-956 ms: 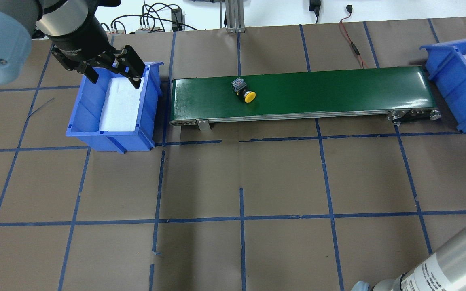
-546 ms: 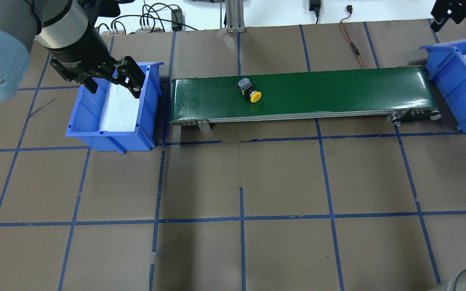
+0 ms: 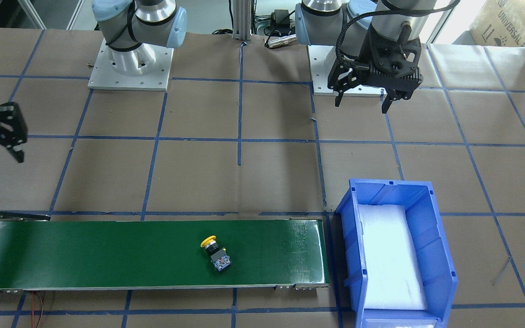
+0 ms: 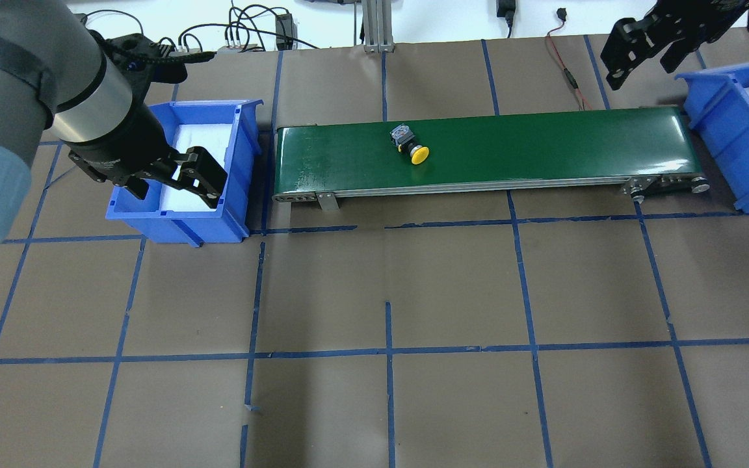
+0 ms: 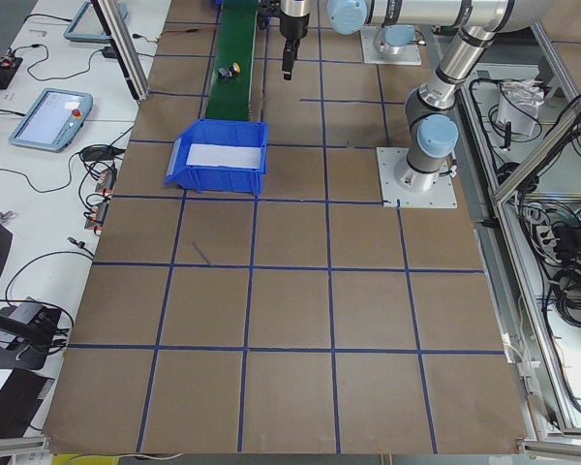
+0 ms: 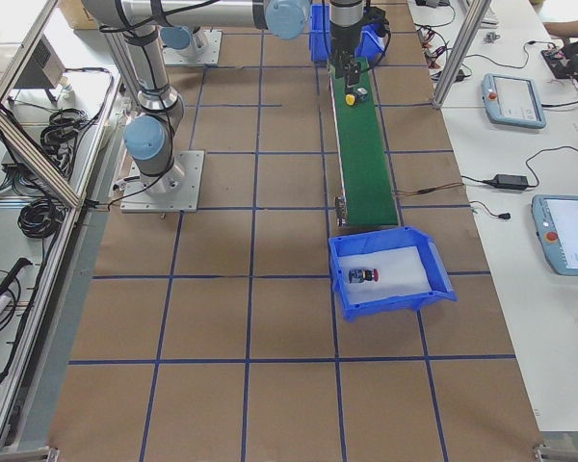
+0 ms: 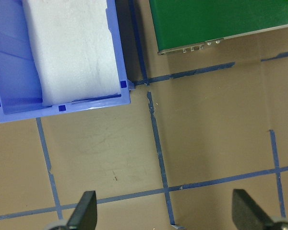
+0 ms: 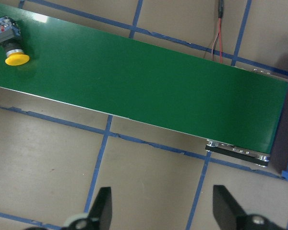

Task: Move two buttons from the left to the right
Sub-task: 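Move the right gripper back over the conveyor toward the second button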

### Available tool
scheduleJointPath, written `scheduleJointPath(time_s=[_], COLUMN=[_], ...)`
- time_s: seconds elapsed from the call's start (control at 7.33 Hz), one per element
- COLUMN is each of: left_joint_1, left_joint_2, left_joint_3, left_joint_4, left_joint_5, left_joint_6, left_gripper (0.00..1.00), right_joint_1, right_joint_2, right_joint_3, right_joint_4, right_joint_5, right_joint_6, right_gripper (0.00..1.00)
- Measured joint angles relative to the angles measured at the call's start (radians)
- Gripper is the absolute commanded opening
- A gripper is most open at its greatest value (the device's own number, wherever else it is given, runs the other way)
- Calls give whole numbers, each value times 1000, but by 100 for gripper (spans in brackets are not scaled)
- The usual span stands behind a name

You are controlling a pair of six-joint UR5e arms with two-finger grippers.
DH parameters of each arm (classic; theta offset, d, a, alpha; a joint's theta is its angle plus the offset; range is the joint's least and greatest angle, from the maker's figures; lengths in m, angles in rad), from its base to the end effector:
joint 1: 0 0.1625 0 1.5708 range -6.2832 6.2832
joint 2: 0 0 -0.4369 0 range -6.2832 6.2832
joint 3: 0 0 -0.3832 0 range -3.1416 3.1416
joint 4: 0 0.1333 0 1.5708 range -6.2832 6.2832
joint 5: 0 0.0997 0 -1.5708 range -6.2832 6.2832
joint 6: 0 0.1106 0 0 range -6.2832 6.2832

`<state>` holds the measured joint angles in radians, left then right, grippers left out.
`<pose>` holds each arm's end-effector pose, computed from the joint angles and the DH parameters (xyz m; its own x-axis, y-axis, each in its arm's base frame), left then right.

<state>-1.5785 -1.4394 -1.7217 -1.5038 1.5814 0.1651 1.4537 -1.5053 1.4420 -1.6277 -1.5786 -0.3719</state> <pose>-0.1354 -0.4297 0.4824 -0.9851 0.1713 -0.0183 0.1719 0.9841 -0.0451 0.0704 -0.5352 0.5249 -0.9673 -0.2486 0.0508 -0.2528 0.9614 -0.1089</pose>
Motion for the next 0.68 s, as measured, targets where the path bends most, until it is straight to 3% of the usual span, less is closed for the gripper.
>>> scheduleJointPath(time_s=[0.68], left_joint_1=[2], left_joint_2=[-8], left_joint_3=[-7], left_joint_4=[8], left_joint_5=[0], left_joint_6=[2], left_gripper=[100], right_joint_1=[106], right_joint_2=[-34], right_joint_3=[37], right_joint_4=[-10], right_joint_5=[3], right_joint_6=[269], right_gripper=[100])
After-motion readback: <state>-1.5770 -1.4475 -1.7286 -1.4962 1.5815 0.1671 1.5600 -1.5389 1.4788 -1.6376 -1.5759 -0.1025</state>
